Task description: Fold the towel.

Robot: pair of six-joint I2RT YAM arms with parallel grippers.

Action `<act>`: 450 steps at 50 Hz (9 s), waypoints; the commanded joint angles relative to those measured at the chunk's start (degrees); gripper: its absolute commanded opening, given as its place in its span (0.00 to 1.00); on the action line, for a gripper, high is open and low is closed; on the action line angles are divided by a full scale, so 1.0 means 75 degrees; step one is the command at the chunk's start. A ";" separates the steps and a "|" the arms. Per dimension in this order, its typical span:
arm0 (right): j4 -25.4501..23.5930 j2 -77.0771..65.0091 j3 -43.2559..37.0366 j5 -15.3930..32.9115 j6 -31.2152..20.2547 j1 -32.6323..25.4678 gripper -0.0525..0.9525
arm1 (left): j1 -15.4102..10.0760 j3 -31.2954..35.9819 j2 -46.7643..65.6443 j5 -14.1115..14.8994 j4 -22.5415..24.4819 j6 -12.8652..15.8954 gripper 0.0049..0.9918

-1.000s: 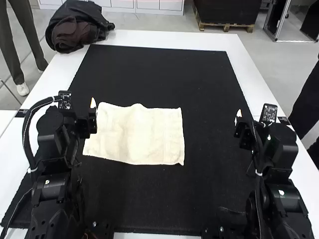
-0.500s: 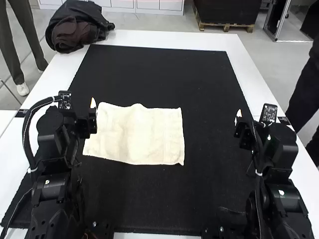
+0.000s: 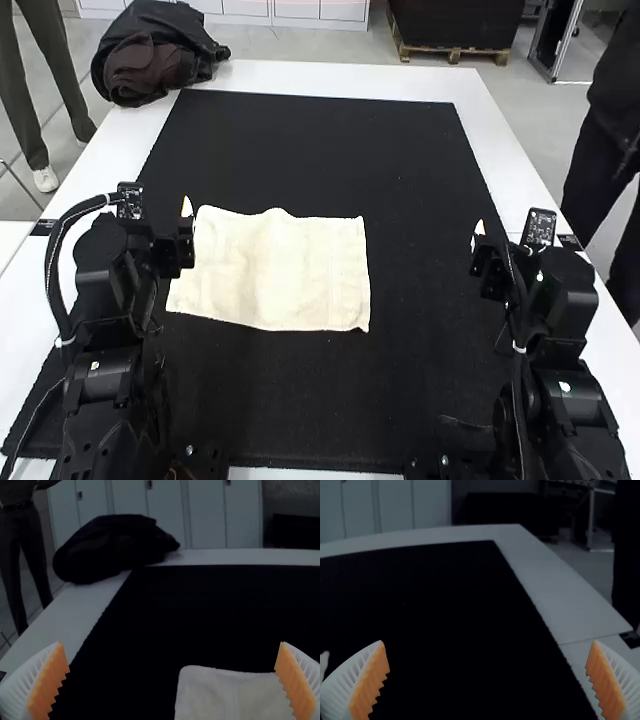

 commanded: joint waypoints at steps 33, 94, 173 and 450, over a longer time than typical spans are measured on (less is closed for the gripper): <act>0.0055 -0.0071 -0.0042 -0.0065 0.0139 -0.0088 0.96 | -0.0016 -0.0042 -0.0048 -0.0096 0.0022 -0.0060 0.98; 0.0735 -0.0071 -0.0042 -0.0065 -0.0940 -0.0100 0.95 | 0.0066 -0.0042 -0.0048 -0.0131 0.0468 0.0865 0.97; 0.0688 0.8683 0.4024 -0.0933 -0.0975 0.0509 0.94 | -0.0766 0.3801 0.8401 -0.2440 -0.0036 0.1193 0.97; 0.0817 1.2808 0.6509 -0.3827 0.1381 0.2208 0.03 | -0.0555 0.5864 1.2608 0.0197 0.0971 0.0959 0.02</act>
